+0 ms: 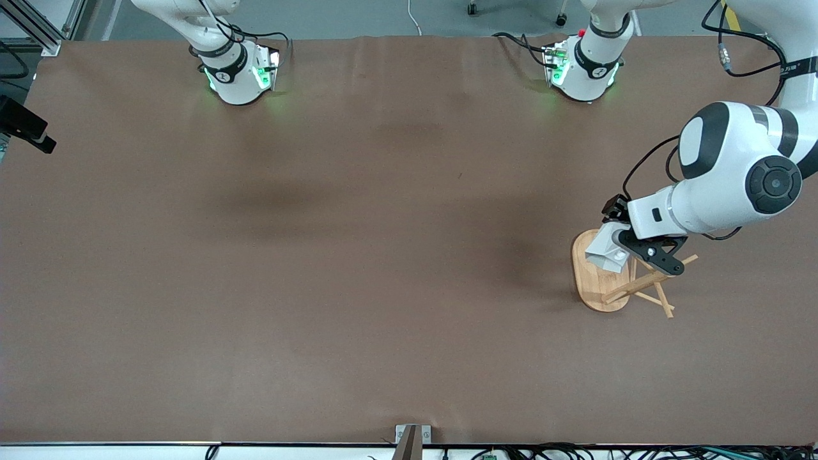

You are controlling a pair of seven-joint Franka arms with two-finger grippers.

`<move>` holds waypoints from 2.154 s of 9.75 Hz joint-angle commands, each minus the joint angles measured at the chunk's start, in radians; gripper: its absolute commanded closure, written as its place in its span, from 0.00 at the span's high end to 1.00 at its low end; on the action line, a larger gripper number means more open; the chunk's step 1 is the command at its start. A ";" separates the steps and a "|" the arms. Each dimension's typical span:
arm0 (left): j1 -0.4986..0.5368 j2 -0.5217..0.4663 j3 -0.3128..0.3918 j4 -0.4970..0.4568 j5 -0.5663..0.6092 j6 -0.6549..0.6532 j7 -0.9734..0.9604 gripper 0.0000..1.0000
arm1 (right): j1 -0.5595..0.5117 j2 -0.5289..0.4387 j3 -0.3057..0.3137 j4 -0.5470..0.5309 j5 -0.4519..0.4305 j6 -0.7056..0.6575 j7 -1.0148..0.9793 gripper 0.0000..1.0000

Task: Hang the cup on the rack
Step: 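Lower the cup onto a rack peg with the left gripper, then open the left gripper to release the cup on the peg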

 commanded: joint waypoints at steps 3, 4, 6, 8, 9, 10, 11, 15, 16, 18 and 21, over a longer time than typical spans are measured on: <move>0.037 0.077 -0.006 0.038 -0.011 0.016 0.049 0.15 | -0.016 0.004 0.008 0.009 -0.004 -0.007 -0.005 1.00; 0.045 0.089 -0.006 0.047 -0.011 0.016 0.058 0.16 | -0.017 0.004 0.008 0.009 -0.004 -0.008 -0.005 1.00; 0.060 0.111 -0.006 0.067 -0.012 0.017 0.080 0.23 | -0.020 0.004 0.008 0.007 -0.002 -0.010 -0.007 1.00; 0.059 0.109 -0.006 0.070 -0.014 0.016 0.080 1.00 | -0.022 0.004 0.008 0.007 -0.002 -0.010 -0.007 1.00; 0.059 0.108 -0.006 0.070 -0.023 0.016 0.078 1.00 | -0.022 0.004 0.008 0.007 -0.002 -0.011 -0.007 1.00; 0.059 0.102 -0.006 0.072 -0.023 0.014 0.066 1.00 | -0.025 0.004 0.008 0.007 -0.002 -0.011 -0.007 1.00; 0.056 0.100 -0.006 0.093 -0.024 0.010 0.063 1.00 | -0.030 0.004 0.008 0.007 -0.002 -0.011 -0.008 1.00; 0.022 0.094 -0.012 0.240 -0.015 -0.097 -0.077 1.00 | -0.036 0.005 0.007 0.007 -0.004 -0.013 -0.030 1.00; 0.005 0.079 -0.012 0.266 -0.011 -0.125 -0.130 1.00 | -0.037 0.007 0.007 0.007 -0.002 -0.013 -0.031 1.00; -0.018 0.025 -0.013 0.276 -0.011 -0.133 -0.252 1.00 | -0.034 0.007 0.007 0.007 -0.004 -0.024 -0.031 1.00; -0.022 -0.056 -0.032 0.276 -0.018 -0.167 -0.446 1.00 | -0.037 0.009 0.007 0.007 -0.002 -0.024 -0.033 1.00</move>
